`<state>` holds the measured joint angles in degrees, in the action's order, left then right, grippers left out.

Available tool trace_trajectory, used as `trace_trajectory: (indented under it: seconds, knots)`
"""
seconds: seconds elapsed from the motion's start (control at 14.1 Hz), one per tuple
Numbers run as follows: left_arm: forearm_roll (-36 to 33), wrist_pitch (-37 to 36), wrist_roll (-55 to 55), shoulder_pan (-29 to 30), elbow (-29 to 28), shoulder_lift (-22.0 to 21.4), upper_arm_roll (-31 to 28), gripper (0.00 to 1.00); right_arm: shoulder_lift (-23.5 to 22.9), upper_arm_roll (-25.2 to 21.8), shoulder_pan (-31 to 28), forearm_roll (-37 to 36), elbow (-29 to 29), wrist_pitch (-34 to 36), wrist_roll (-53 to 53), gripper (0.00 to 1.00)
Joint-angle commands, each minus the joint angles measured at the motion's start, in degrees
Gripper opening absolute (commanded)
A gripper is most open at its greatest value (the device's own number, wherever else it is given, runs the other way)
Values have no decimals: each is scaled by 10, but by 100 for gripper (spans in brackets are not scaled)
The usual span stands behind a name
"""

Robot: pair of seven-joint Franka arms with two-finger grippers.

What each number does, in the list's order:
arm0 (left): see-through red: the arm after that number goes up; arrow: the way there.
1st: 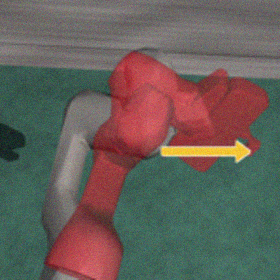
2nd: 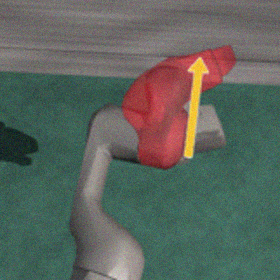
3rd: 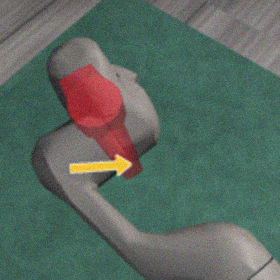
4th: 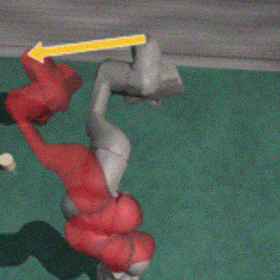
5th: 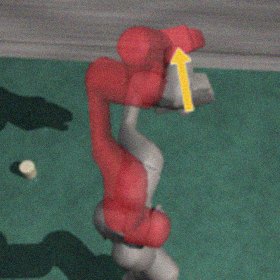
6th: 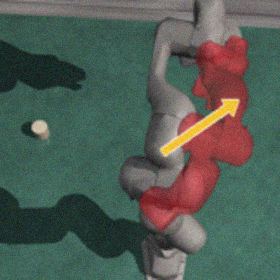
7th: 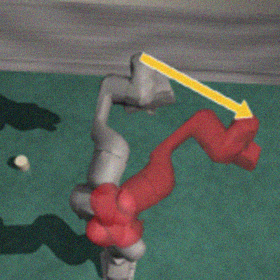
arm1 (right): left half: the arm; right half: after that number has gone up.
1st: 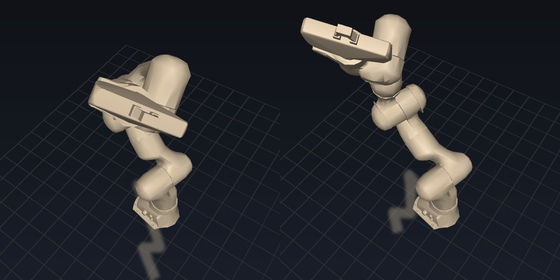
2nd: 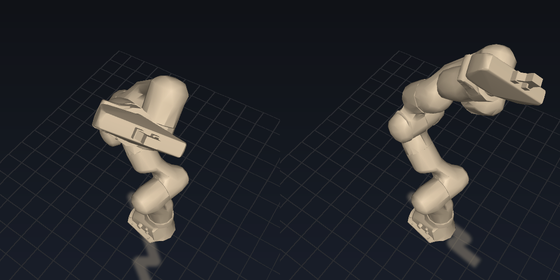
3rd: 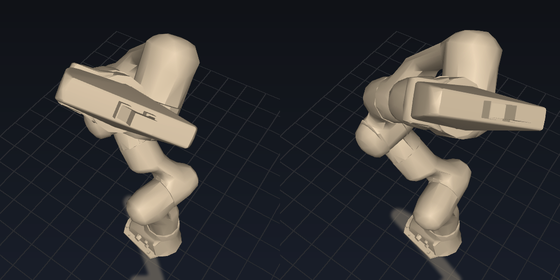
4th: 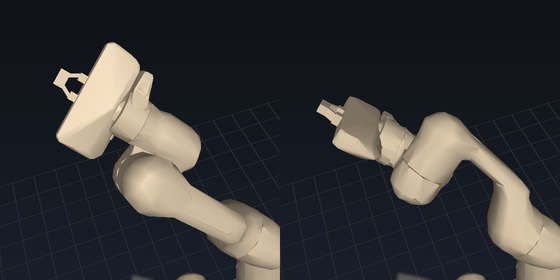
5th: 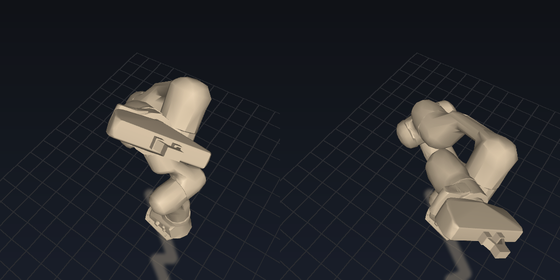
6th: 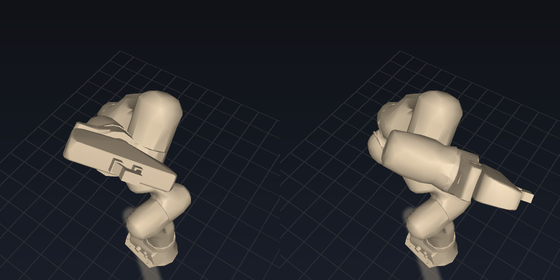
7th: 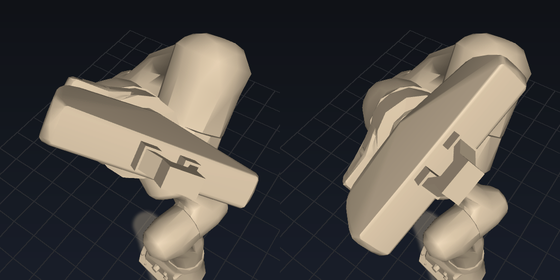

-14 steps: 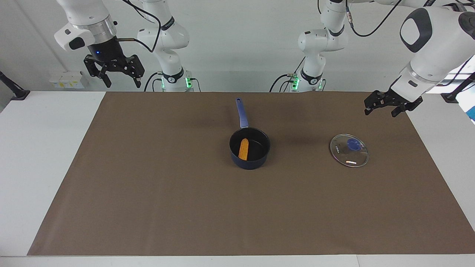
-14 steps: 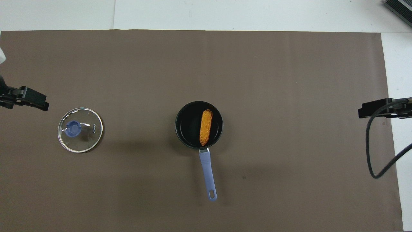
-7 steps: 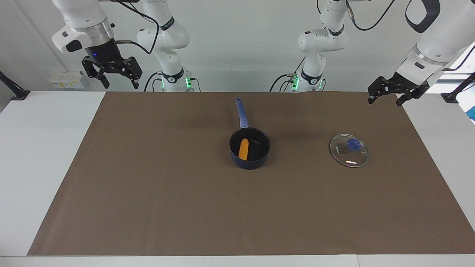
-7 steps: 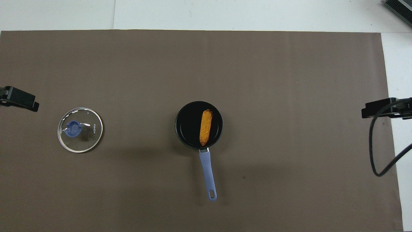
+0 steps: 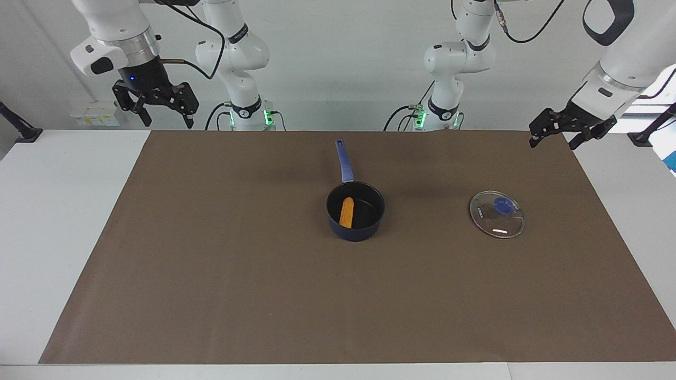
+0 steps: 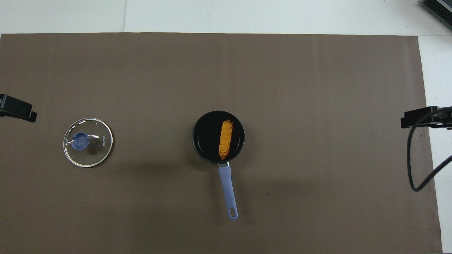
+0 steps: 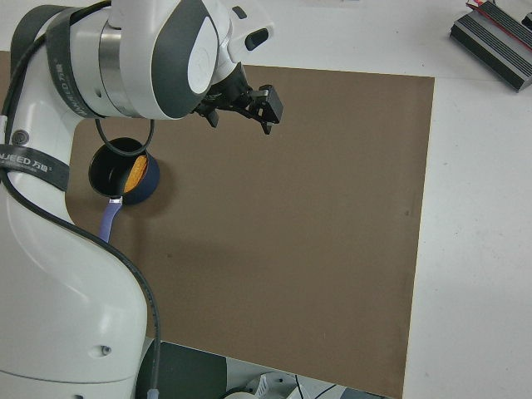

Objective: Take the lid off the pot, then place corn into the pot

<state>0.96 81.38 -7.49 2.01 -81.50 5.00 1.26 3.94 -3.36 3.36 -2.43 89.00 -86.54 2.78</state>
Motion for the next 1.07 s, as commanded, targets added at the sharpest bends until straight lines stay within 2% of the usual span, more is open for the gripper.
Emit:
trace_trajectory:
  seconds: [0.0, 0.28, 0.99]
  knots:
    - [-1, -8, 1, -2, 1, -6, 0, 100, 0, 6, -5, -7, -6, 3, -11, 100]
    - [-1, -8, 1, 2, 1, -6, 0, 100, 1, 5, -7, 16, -6, 14, -9, 100]
    - [-1, -9, 1, 1, 1, -6, 0, 100, 4, 4, -16, 15, 0, 9, -10, 100]
